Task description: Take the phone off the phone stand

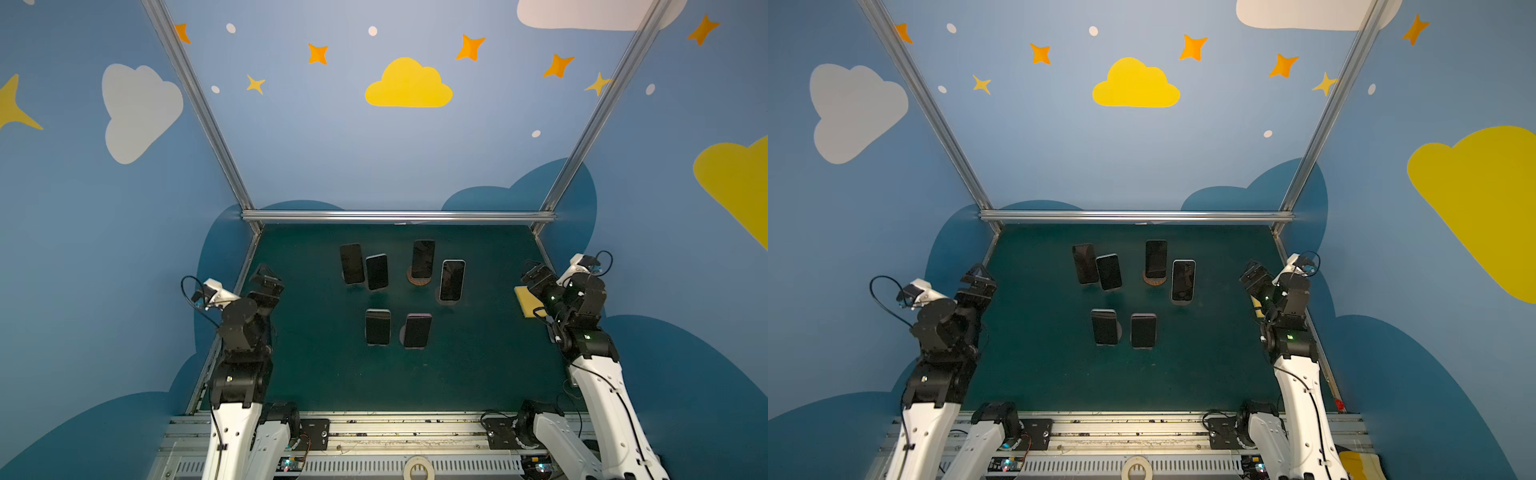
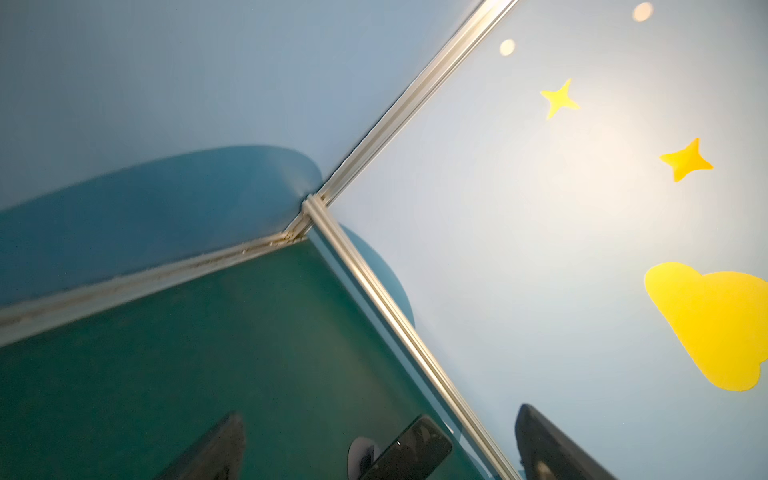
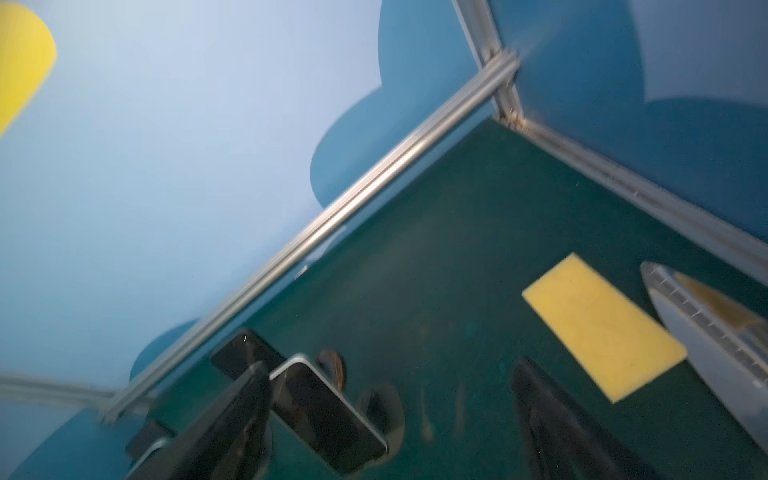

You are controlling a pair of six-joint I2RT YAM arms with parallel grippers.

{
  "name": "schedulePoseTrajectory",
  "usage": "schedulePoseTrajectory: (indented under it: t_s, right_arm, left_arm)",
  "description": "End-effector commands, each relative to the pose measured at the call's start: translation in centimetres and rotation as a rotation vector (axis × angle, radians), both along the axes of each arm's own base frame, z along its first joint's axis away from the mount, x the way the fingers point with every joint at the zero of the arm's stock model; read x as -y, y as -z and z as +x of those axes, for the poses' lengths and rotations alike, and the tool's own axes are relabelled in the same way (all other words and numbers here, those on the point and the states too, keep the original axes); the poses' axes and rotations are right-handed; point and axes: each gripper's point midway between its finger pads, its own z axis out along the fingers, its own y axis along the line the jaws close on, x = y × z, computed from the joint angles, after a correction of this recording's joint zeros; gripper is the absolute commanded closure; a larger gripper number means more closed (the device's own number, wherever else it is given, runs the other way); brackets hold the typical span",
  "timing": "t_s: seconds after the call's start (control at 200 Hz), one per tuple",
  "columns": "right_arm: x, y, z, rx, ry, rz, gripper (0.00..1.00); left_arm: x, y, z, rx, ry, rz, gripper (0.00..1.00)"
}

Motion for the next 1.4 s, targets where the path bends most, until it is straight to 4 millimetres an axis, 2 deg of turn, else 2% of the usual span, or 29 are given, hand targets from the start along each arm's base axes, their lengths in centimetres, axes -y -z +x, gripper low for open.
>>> schedulePoseTrajectory:
  t_s: [0.0,0.16,0.26,0.421,0.536,0.566,0.701,1.091,1.247,1.397]
  right_arm:
    - [-2.3,0.3,-1.3,-0.061,-0.121,0.025,0.12]
    - [-3.5,0.5,-2.3,-0.050,-0.155,-0.019,0.16]
    - [-3.7,0.8,-2.6,-0.047,-0.147,-0.054,0.16]
    - [-4.5,0.9,-2.2,-0.042,-0.175,-0.039,0.17]
    - [-5.1,1.0,-2.1,-0.041,-0.195,-0.034,0.17]
    - [-5.2,1.2,-2.1,-0.043,-0.197,-0.033,0.17]
    - [-5.2,1.2,-2.2,-0.040,-0.197,-0.035,0.17]
    - [-5.2,2.0,-2.2,-0.047,-0.186,-0.047,0.17]
    - [-5.4,2.0,-2.0,-0.047,-0.195,-0.044,0.17]
    - [-5.2,1.2,-1.5,-0.034,-0.182,-0.057,0.17]
  left_arm:
    - [2.2,1.3,-0.8,-0.014,0.115,-0.119,0.00]
    - [5.4,1.3,-1.2,-0.030,0.310,-0.069,0.00]
    - [5.9,2.5,-1.6,-0.078,0.339,-0.078,0.00]
    - [8.2,3.8,-2.4,-0.149,0.484,-0.028,0.00]
    - [8.7,4.7,-3.4,-0.198,0.508,0.009,0.00]
    - [8.3,4.8,-3.6,-0.211,0.484,0.025,0.00]
    - [9.2,5.9,-4.0,-0.258,0.527,0.049,0.00]
    - [13.3,7.1,-3.3,-0.390,0.657,0.225,0.02]
    - [15.7,6.8,-3.0,-0.425,0.698,0.376,0.00]
    - [18.4,4.8,-2.8,-0.393,0.740,0.477,0.00]
